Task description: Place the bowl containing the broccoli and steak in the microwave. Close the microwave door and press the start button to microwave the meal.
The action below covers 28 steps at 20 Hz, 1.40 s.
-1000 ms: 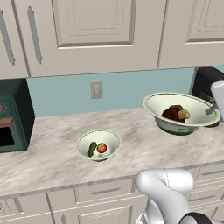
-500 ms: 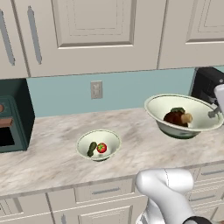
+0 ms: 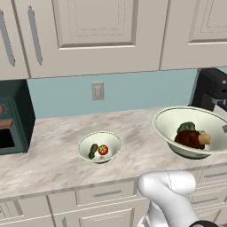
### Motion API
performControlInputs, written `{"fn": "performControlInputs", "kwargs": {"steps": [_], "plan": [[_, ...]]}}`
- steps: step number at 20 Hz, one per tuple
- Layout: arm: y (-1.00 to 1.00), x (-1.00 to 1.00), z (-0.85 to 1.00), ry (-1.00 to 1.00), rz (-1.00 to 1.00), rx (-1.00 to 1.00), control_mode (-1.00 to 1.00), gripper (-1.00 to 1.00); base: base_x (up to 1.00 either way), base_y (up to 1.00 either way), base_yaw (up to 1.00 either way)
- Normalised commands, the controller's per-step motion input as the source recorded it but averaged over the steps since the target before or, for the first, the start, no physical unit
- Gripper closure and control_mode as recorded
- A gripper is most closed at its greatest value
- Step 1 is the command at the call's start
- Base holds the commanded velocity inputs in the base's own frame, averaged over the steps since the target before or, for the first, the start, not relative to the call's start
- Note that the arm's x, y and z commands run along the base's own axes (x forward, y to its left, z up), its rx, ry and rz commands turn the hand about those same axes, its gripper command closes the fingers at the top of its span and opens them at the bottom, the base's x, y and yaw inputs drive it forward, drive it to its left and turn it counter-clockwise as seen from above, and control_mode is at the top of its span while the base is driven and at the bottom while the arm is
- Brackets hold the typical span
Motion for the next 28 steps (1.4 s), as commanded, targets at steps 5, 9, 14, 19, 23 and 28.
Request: {"fn": "performControlInputs", "kwargs": {"steps": [5,9,14,19,23,28], "plan": [[0.00,0.51,0.00,0.03,0.00,0.00,-1.00,1.00,0.00,0.00,0.00],[0.00,0.12,0.00,0.00,0.01,0.00,-1.00,1.00,0.00,0.00,0.00],[0.00,0.00,0.00,0.00,0.00,0.00,-1.00,1.00,0.00,0.00,0.00],[0.00,-0.02,0.00,-0.01,0.00,0.00,1.00,1.00,-0.18,0.00,0.01],[0.00,0.00,0.00,0.00,0.00,0.00,1.00,1.00,-0.65,0.01,0.21],[0.00,0.00,0.00,0.00,0.00,0.00,1.00,1.00,-0.62,0.00,0.37]]}}
